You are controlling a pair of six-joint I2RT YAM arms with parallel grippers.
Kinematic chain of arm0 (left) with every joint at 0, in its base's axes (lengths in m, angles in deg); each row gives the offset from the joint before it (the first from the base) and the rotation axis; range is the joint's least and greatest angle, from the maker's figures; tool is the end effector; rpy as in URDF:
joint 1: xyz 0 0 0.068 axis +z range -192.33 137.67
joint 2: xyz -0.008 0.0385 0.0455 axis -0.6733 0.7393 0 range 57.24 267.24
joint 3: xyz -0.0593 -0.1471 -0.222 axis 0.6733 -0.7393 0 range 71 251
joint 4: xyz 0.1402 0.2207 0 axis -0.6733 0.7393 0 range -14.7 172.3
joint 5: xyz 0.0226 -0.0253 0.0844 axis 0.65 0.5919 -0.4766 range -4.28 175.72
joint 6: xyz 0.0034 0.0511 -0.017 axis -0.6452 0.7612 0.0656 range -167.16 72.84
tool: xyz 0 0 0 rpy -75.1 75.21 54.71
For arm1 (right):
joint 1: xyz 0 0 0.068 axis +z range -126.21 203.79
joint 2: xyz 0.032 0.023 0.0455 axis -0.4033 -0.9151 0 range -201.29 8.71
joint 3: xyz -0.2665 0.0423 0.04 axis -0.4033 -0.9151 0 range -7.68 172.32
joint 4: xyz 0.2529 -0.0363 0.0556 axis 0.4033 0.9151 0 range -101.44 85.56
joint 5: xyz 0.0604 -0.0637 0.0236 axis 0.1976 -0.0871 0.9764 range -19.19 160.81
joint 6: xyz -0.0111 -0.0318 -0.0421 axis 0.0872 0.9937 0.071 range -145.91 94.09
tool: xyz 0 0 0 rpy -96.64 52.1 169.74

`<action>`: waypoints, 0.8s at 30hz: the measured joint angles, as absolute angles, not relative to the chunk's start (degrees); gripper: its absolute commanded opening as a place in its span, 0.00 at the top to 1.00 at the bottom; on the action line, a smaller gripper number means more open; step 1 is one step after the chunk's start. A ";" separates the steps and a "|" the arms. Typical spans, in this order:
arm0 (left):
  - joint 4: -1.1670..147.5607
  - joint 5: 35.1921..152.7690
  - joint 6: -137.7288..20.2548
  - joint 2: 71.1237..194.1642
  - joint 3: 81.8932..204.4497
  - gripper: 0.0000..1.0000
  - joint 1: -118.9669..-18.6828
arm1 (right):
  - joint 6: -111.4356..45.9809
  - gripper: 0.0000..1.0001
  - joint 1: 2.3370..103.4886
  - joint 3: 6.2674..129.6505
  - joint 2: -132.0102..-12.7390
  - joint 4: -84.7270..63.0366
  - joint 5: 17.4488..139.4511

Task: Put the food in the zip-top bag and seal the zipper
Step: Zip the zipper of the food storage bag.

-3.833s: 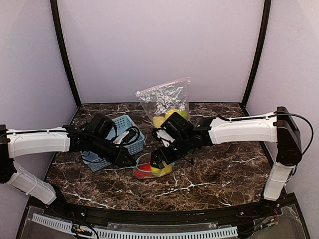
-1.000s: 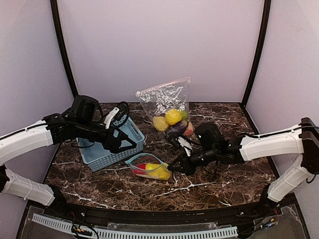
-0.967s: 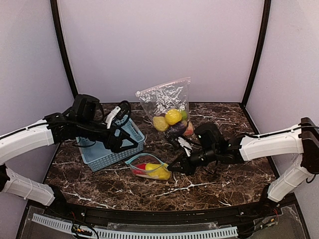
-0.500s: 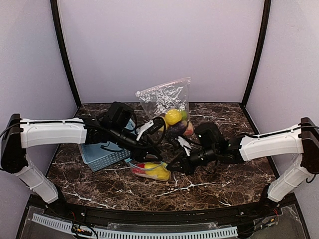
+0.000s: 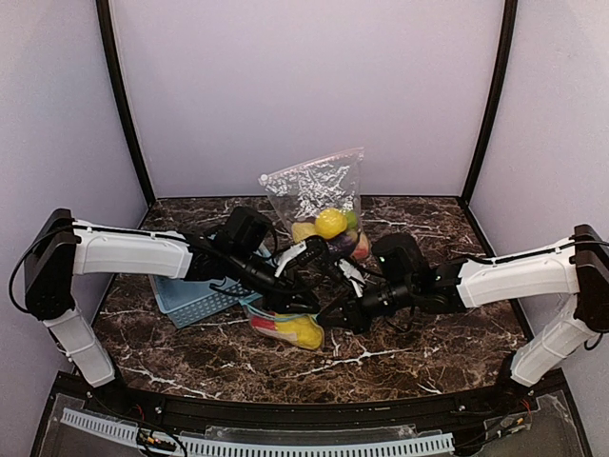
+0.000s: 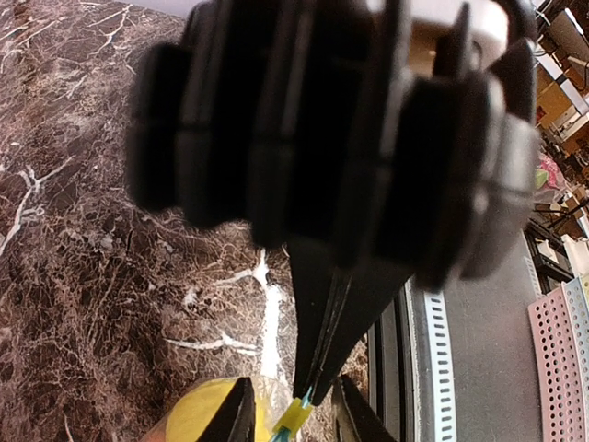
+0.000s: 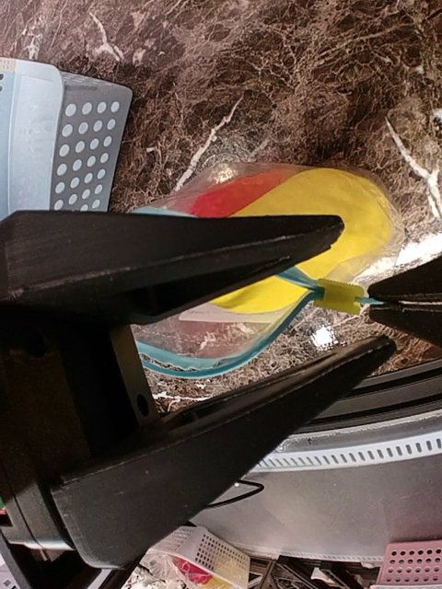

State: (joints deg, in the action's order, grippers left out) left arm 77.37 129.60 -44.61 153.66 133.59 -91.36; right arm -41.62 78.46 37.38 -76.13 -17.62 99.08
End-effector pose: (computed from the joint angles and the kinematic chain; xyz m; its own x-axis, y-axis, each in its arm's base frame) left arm 0.2220 -0.2936 0.2308 -0.3436 0.4444 -0.8273 0.9285 0.0289 -0.3701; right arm 0.1659 0.2632 0.2075 -0.5643 -0.3839 -0.7309 -0.8247 0.3025 0.4778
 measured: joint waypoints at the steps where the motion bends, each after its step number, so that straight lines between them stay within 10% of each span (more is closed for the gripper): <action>1: 77.26 129.64 -44.55 153.68 133.59 0.73 -91.36 | -41.64 1.00 78.46 37.34 -76.13 -17.64 99.08; 24: 81.80 126.95 -40.24 155.17 134.20 0.85 -92.98 | -43.15 1.00 77.24 35.33 -75.39 -17.77 99.34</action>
State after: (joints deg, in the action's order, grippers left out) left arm 81.80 126.95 -40.24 155.17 134.20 -92.98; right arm -43.15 77.24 35.33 -75.39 -17.77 99.34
